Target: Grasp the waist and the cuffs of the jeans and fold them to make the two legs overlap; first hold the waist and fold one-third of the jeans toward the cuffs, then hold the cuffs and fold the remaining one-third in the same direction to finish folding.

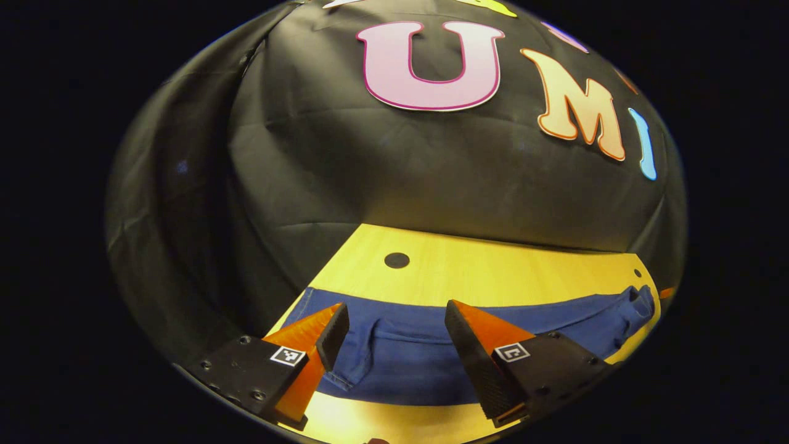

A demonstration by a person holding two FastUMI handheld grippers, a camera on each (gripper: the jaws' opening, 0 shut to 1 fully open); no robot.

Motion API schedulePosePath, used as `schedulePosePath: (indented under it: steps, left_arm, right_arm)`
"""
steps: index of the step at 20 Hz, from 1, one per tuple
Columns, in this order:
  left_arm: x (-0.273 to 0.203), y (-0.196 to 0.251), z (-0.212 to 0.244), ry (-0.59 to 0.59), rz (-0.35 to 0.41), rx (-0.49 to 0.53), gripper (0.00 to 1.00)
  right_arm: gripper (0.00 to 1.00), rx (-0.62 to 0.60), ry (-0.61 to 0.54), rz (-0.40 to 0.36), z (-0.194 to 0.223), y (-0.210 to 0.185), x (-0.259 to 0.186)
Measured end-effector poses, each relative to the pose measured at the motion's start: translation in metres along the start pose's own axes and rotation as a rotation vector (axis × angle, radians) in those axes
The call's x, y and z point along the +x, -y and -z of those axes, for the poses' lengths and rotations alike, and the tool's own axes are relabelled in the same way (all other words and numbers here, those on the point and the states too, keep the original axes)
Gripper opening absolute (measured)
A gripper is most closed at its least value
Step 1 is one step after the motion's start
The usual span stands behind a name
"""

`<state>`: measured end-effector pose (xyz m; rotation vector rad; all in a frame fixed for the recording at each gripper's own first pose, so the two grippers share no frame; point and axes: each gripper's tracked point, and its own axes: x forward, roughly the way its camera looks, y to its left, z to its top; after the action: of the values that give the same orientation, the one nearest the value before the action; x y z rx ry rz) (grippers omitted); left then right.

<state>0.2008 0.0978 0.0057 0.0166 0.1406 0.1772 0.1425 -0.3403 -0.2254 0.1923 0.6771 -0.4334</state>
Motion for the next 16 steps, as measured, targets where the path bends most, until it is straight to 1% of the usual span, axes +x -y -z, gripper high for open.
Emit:
schedulePosePath:
  steps: [2, 4, 5, 6, 8, 9, 10, 11, 12, 13, 14, 15, 16]
  left_arm:
    - [0.0, 0.002, -0.003, -0.009, 0.006, 0.009, 0.95]
    - [-0.003, 0.007, -0.006, 0.006, 0.038, -0.011, 0.95]
    - [-0.004, 0.007, -0.008, 0.01, 0.054, -0.027, 0.94]
    - [-0.005, 0.007, -0.009, 0.015, 0.064, -0.038, 0.93]
    - [-0.004, 0.005, -0.009, 0.013, 0.064, -0.049, 0.93]
    - [-0.004, 0.006, -0.009, 0.011, 0.063, -0.051, 0.93]
    - [-0.005, 0.007, -0.01, 0.01, 0.06, -0.052, 0.93]
    - [-0.004, 0.008, -0.009, 0.007, 0.056, -0.053, 0.95]
    - [-0.004, 0.01, -0.009, 0.005, 0.056, -0.05, 0.95]
    - [-0.002, 0.01, -0.011, 0.004, 0.056, -0.045, 0.95]
    - [-0.002, 0.01, -0.011, 0.003, 0.055, -0.037, 0.95]
    - [0.001, 0.011, -0.009, -0.002, 0.054, -0.031, 0.95]
    - [0.001, 0.012, -0.009, -0.008, 0.052, -0.029, 0.95]
  right_arm:
    - [0.96, 0.015, -0.031, -0.009, 0.01, 0.001, 0.005]
    - [0.95, 0.025, -0.055, -0.019, 0.016, -0.001, 0.012]
    - [0.96, 0.039, -0.066, -0.031, 0.018, -0.004, 0.015]
    - [0.99, 0.049, -0.07, -0.036, 0.024, -0.002, 0.02]
    - [0.99, 0.065, -0.073, -0.047, 0.029, 0.0, 0.023]
    - [0.96, 0.065, -0.072, -0.055, 0.03, -0.001, 0.023]
    - [0.99, 0.056, -0.066, -0.059, 0.031, -0.001, 0.024]
    - [0.97, 0.055, -0.06, -0.066, 0.032, -0.001, 0.024]
    - [0.96, 0.067, -0.037, -0.071, 0.031, -0.003, 0.024]
    - [0.92, 0.083, -0.029, -0.082, 0.033, -0.006, 0.023]
    - [0.87, 0.1, -0.003, -0.078, 0.032, -0.006, 0.024]
    - [0.77, 0.114, 0.002, -0.076, 0.034, -0.008, 0.025]
    - [0.73, 0.128, -0.009, -0.063, 0.037, -0.01, 0.027]
